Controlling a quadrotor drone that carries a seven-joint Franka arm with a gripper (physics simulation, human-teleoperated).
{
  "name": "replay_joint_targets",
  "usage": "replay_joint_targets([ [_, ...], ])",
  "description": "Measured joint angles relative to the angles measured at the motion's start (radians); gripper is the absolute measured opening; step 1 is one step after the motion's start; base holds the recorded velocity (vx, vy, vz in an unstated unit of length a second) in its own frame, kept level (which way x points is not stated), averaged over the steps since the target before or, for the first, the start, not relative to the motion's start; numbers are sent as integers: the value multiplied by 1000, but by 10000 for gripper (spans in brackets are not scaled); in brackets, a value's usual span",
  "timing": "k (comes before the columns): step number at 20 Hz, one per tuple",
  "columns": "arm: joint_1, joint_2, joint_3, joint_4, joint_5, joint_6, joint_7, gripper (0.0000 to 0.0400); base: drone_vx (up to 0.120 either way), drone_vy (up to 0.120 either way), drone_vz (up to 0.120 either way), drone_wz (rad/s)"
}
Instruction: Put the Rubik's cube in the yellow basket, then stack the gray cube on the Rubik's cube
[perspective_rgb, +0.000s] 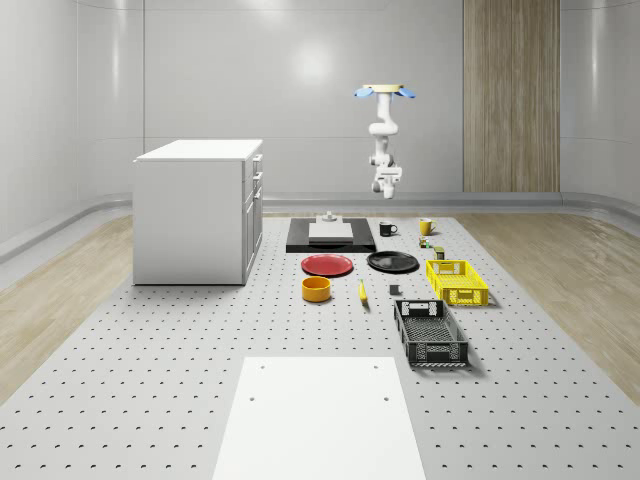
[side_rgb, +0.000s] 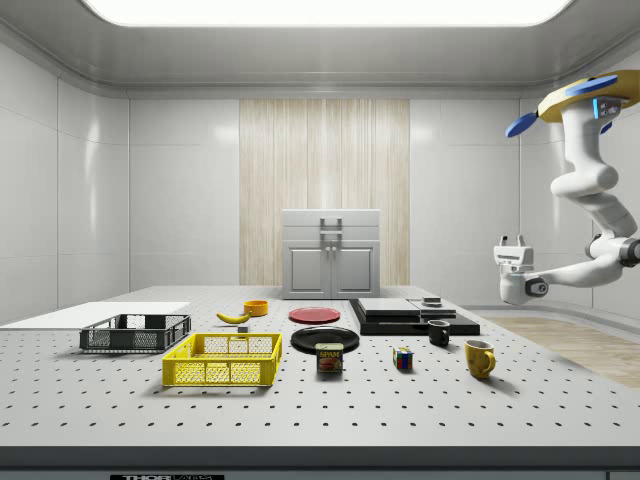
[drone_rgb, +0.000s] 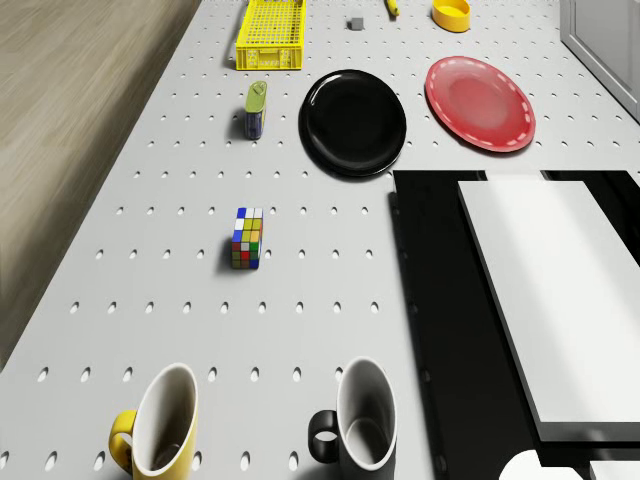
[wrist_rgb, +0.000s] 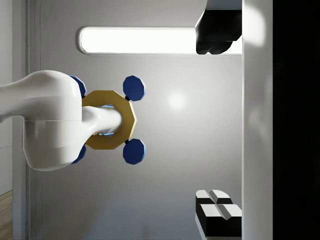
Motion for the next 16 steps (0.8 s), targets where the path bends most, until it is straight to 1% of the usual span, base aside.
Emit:
replay_joint_targets([
  [6,-1,11,1,32,0,-16,0,400,120,120,0,0],
  [16,-2,11,2,38,1,-15,-1,400,120,120,0,0],
])
